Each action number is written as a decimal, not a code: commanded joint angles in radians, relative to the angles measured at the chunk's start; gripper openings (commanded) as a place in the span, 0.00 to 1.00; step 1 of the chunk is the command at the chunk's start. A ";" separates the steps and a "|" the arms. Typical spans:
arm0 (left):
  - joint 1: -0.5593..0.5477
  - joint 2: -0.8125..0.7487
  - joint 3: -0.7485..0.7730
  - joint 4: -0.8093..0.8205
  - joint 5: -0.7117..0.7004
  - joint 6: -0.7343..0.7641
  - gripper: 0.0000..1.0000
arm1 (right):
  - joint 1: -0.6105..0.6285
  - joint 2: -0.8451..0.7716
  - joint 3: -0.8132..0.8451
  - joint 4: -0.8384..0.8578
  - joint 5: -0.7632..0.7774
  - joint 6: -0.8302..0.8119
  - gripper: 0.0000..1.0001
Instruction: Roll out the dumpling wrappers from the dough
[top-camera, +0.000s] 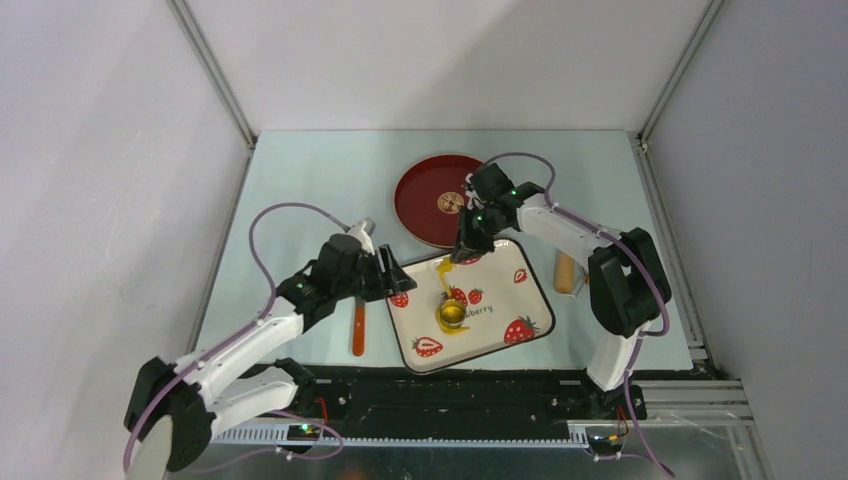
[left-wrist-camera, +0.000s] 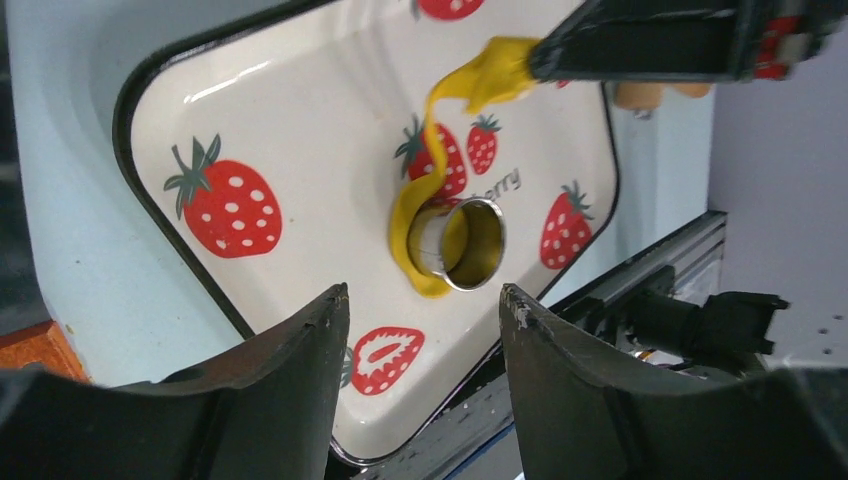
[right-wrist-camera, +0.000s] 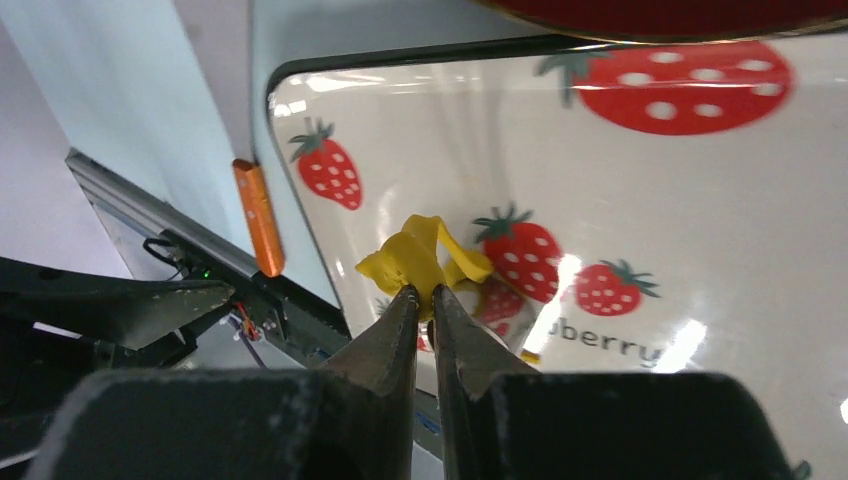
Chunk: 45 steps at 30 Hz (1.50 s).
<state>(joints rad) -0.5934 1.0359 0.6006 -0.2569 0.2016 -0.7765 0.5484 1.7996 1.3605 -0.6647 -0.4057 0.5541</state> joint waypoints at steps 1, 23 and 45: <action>0.002 -0.150 -0.013 0.006 -0.086 0.021 0.63 | 0.074 0.026 0.120 -0.062 0.015 0.025 0.14; 0.021 -0.478 -0.015 -0.120 -0.348 -0.040 0.70 | 0.388 -0.179 0.196 -0.199 0.101 0.135 0.14; 0.021 -0.361 -0.039 -0.116 -0.286 -0.033 0.70 | 0.390 -0.646 -0.001 -0.398 0.246 0.224 0.17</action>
<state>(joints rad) -0.5793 0.6624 0.5678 -0.3885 -0.0982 -0.8120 0.9668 1.2358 1.3815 -0.9874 -0.2165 0.7639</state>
